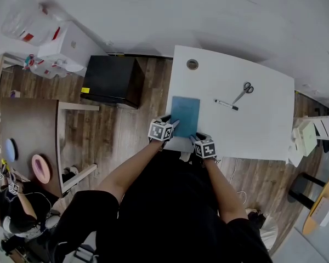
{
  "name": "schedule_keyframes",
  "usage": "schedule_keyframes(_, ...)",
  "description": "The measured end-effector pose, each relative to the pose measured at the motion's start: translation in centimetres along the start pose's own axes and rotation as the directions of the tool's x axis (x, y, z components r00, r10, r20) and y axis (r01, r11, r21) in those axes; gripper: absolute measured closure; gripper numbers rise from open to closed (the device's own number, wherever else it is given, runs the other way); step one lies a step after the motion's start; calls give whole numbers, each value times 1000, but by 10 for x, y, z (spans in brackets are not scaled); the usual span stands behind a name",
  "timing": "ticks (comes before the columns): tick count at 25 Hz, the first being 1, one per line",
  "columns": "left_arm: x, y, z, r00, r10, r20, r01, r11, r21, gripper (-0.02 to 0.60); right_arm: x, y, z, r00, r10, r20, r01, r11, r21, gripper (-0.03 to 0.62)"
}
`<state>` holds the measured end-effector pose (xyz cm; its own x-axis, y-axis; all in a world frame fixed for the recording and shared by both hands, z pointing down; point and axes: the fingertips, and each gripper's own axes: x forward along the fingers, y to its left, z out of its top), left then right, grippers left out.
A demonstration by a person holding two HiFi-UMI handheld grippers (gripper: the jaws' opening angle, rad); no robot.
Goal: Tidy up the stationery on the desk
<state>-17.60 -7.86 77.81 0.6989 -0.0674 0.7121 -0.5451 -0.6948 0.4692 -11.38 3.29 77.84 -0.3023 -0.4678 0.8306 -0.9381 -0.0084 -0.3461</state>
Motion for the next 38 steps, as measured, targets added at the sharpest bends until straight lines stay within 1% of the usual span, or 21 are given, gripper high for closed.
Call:
schedule_keyframes(3, -4, -3, -3, 1000, -6, -10, 6, 1000, 12, 380, -6, -9, 0, 1000, -16, 18, 16, 1000, 16, 461)
schedule_keyframes(8, -10, -11, 2, 1000, -16, 10, 16, 1000, -16, 380, -31, -53, 7, 993, -89, 79, 80, 990, 114, 461)
schedule_keyframes(12, -2, -31, 8, 1000, -14, 19, 13, 1000, 10, 380, -55, -92, 12, 986, -133, 105, 122, 987, 104, 461)
schedule_keyframes(17, 16, -59, 40, 997, -18, 72, 15, 999, 43, 380, -78, -140, 27, 975, -177, 136, 163, 981, 105, 461)
schedule_keyframes(21, 38, -79, 63, 998, -19, 63, 14, 997, 72, 380, -93, -173, 41, 967, -199, 157, 184, 978, 103, 461)
schedule_keyframes(25, 65, -97, 85, 998, 2, 61, -7, 997, 81, 380, -105, -208, 51, 960, -214, 180, 191, 972, 136, 461)
schedule_keyframes(27, 81, -103, 94, 999, 10, 49, -14, 996, 86, 380, -107, -223, 56, 960, -210, 185, 184, 972, 148, 462)
schedule_keyframes(31, 110, -112, 110, 1000, 27, 14, -28, 994, 107, 380, -101, -239, 63, 969, -167, 182, 141, 979, 147, 462)
schedule_keyframes(36, 141, -132, 123, 999, -3, -35, 8, 992, 130, 380, -94, -252, 73, 975, -123, 186, 97, 986, 139, 462)
schedule_keyframes(38, 150, -136, 128, 999, -2, -34, 6, 991, 135, 380, -93, -256, 77, 976, -102, 193, 76, 988, 137, 462)
